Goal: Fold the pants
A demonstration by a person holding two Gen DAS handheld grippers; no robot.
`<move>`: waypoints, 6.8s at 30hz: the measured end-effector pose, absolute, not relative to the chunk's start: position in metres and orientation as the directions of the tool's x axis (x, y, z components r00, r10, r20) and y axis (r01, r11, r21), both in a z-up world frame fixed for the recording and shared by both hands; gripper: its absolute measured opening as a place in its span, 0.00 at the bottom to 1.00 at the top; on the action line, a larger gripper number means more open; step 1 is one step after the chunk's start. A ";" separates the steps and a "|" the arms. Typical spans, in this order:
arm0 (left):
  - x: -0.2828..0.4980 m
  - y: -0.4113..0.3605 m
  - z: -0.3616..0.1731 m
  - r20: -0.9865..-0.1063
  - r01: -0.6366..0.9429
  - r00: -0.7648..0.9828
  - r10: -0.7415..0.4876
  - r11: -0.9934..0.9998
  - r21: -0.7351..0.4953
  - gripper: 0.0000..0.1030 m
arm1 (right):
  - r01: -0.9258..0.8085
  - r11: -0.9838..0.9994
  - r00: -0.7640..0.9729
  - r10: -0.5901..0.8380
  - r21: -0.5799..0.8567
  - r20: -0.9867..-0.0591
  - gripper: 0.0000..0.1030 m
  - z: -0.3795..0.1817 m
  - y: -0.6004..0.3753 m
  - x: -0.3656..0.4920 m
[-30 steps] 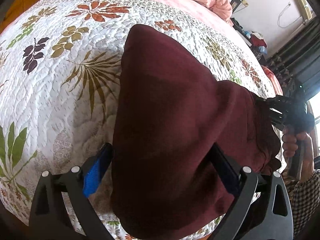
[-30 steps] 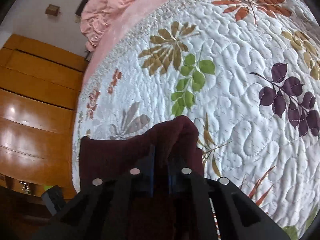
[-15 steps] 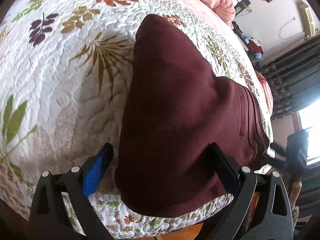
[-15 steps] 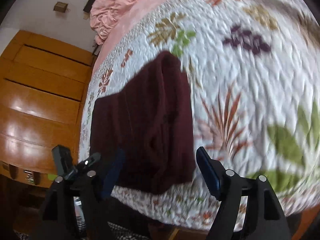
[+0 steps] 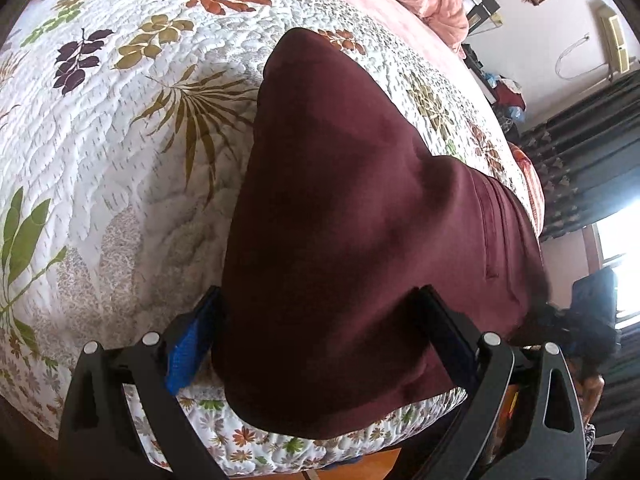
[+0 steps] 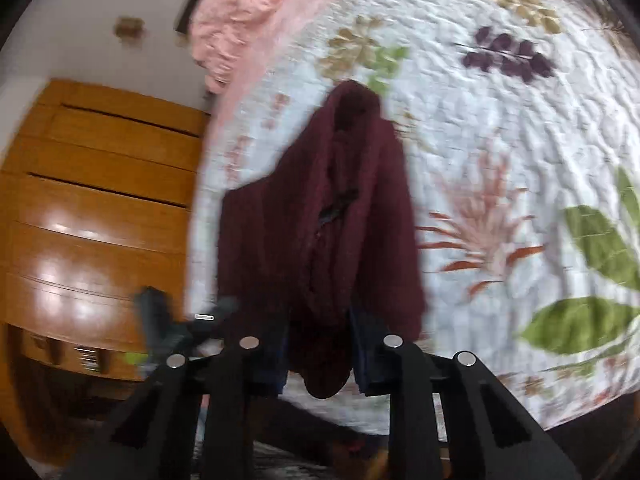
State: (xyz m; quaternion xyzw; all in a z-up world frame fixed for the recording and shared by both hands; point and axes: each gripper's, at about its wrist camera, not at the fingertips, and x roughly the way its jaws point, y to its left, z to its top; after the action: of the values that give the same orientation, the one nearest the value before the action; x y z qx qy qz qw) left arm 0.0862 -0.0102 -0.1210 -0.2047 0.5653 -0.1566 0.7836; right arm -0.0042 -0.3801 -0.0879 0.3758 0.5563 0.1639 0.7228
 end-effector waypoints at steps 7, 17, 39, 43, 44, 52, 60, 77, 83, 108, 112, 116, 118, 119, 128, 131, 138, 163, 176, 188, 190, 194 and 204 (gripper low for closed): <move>0.087 -0.013 -0.120 -0.826 0.035 0.303 -0.475 0.872 -0.489 0.92 | 0.202 0.587 0.343 0.707 0.784 -0.619 0.35 -0.110 -0.388 -0.013; 0.089 0.009 -0.129 -0.776 0.026 0.238 -0.584 0.802 -0.596 0.88 | 0.120 0.697 0.350 0.637 0.707 -0.687 0.56 -0.080 -0.370 -0.020; 0.095 0.014 -0.129 -0.759 0.026 0.215 -0.614 0.781 -0.624 0.80 | 0.139 0.691 0.359 0.633 0.710 -0.686 0.73 -0.082 -0.369 -0.011; 0.104 0.020 -0.121 -0.789 0.038 0.250 -0.560 0.821 -0.570 0.82 | 0.141 0.707 0.357 0.617 0.693 -0.702 0.76 -0.078 -0.377 -0.006; 0.107 0.019 -0.120 -0.798 0.042 0.252 -0.547 0.830 -0.556 0.82 | 0.139 0.715 0.351 0.611 0.685 -0.709 0.77 -0.078 -0.378 -0.005; 0.109 -0.010 -0.113 -0.872 0.141 0.305 -0.382 0.924 -0.356 0.89 | 0.133 0.732 0.287 0.617 0.669 -0.733 0.84 -0.100 -0.364 0.006; 0.111 -0.025 -0.132 -0.874 0.153 0.266 -0.406 0.913 -0.378 0.91 | 0.130 0.707 0.243 0.657 0.695 -0.714 0.89 -0.130 -0.349 0.026; 0.109 -0.004 -0.120 -0.802 0.095 0.306 -0.513 0.855 -0.511 0.31 | 0.073 0.671 0.351 0.676 0.738 -0.649 0.42 -0.107 -0.345 0.025; 0.097 0.005 -0.110 -0.735 0.111 0.346 -0.584 0.803 -0.586 0.24 | 0.045 0.672 0.379 0.673 0.739 -0.635 0.40 -0.081 -0.336 0.021; 0.208 -0.027 -0.100 -0.760 0.161 0.421 -0.496 0.865 -0.475 0.26 | -0.009 0.767 0.364 0.600 0.642 -0.712 0.41 -0.093 -0.349 0.167; 0.201 -0.025 -0.120 -0.760 0.199 0.444 -0.475 0.879 -0.433 0.42 | 0.053 0.749 0.355 0.604 0.660 -0.714 0.55 -0.134 -0.361 0.161; 0.200 -0.018 -0.129 -0.753 0.160 0.452 -0.479 0.874 -0.459 0.57 | 0.062 0.718 0.384 0.623 0.693 -0.681 0.59 -0.140 -0.368 0.156; 0.196 -0.011 -0.119 -0.750 0.147 0.463 -0.472 0.875 -0.461 0.57 | 0.074 0.748 0.398 0.584 0.659 -0.707 0.63 -0.127 -0.371 0.144; 0.190 -0.009 -0.110 -0.754 0.143 0.489 -0.440 0.892 -0.428 0.58 | 0.082 0.769 0.426 0.549 0.635 -0.719 0.63 -0.115 -0.374 0.137; 0.167 -0.032 -0.057 -0.711 0.194 0.608 -0.352 0.935 -0.297 0.62 | -0.128 0.835 0.491 0.522 0.535 -0.697 0.62 -0.053 -0.334 0.115; 0.169 -0.041 -0.075 -0.750 0.171 0.584 -0.309 0.951 -0.259 0.62 | -0.096 0.884 0.460 0.447 0.458 -0.767 0.61 -0.070 -0.322 0.113; 0.174 -0.036 -0.112 -0.797 0.115 0.548 -0.253 0.967 -0.228 0.71 | -0.081 0.920 0.473 0.374 0.383 -0.798 0.57 -0.090 -0.318 0.112; 0.068 -0.059 -0.003 -0.741 0.117 0.668 -0.074 0.993 0.006 0.88 | 0.015 0.977 0.591 0.165 0.215 -0.789 0.96 -0.016 -0.277 0.034; 0.029 -0.059 0.046 -0.651 0.085 0.758 -0.033 0.995 0.049 0.89 | 0.040 0.982 0.597 0.123 0.183 -0.793 0.96 0.011 -0.266 0.012; 0.005 -0.058 0.071 -0.618 0.079 0.786 -0.031 0.996 0.050 0.95 | 0.067 0.990 0.603 0.061 0.127 -0.795 0.96 0.033 -0.250 -0.004; 0.003 -0.058 0.072 -0.621 0.083 0.783 -0.039 0.996 0.042 0.95 | 0.072 0.988 0.599 0.067 0.137 -0.798 0.96 0.034 -0.251 -0.006; 0.000 -0.058 0.072 -0.626 0.086 0.779 -0.038 0.995 0.046 0.96 | 0.079 0.988 0.593 0.060 0.132 -0.803 0.96 0.034 -0.250 -0.008; 0.004 -0.060 0.055 -0.675 0.099 0.736 -0.046 0.994 0.041 0.97 | 0.082 0.990 0.570 0.050 0.117 -0.820 0.96 0.028 -0.248 -0.010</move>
State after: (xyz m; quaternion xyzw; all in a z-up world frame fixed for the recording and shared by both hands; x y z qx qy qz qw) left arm 0.0037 -0.0600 0.0555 0.0370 0.3611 -0.0389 0.9310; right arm -0.0105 -0.2479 0.0285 0.0711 0.4638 -0.0090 0.8830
